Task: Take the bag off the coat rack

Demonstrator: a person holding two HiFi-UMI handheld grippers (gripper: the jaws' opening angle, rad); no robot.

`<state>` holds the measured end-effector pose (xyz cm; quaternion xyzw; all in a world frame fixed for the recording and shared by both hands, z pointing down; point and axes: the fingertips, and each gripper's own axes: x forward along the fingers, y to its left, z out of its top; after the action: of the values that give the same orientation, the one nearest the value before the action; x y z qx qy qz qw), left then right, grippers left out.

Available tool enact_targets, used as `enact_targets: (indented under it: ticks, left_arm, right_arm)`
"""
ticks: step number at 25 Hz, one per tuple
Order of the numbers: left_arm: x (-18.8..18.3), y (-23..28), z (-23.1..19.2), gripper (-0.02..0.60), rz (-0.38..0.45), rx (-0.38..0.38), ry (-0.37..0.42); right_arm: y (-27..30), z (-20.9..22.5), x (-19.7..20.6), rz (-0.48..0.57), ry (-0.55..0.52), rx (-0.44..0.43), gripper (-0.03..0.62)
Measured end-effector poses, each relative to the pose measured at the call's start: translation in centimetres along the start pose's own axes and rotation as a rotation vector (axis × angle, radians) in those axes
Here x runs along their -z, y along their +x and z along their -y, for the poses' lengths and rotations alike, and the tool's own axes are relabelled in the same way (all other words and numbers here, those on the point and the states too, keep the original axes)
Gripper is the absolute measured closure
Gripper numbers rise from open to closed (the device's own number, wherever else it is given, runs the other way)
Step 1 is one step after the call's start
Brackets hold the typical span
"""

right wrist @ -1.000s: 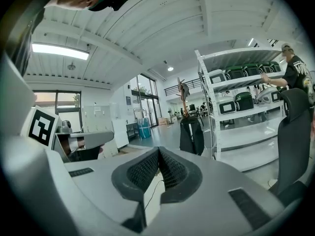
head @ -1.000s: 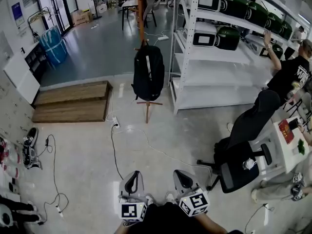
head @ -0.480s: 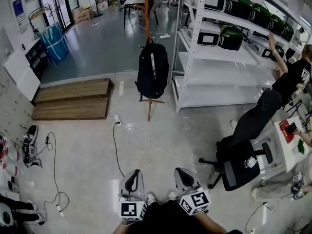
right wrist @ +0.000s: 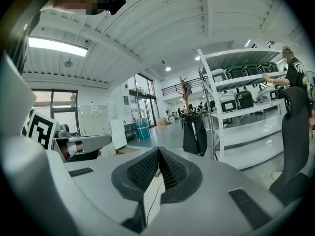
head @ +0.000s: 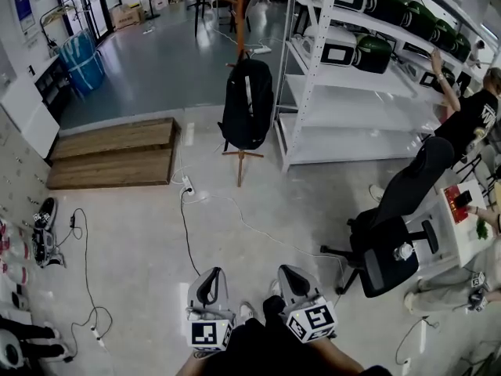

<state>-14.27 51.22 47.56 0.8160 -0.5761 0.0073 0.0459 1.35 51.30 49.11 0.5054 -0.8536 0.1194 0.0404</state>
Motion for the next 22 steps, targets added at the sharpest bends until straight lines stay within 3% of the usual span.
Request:
enact_targets:
  ticks: [10,22]
  left_arm:
    - [1.0,3.7,-0.7,0.555,-0.027,0.007,0.003]
    - [-0.4,17.3,-2.6,0.555,-0.028,-0.011,0.025]
  right_arm:
    - [4.3,2.2,-0.2,-0.001,0.0,-0.014,0.582]
    - [14.6,10.8,-3.5,0.002,0.023,-0.028,0.582]
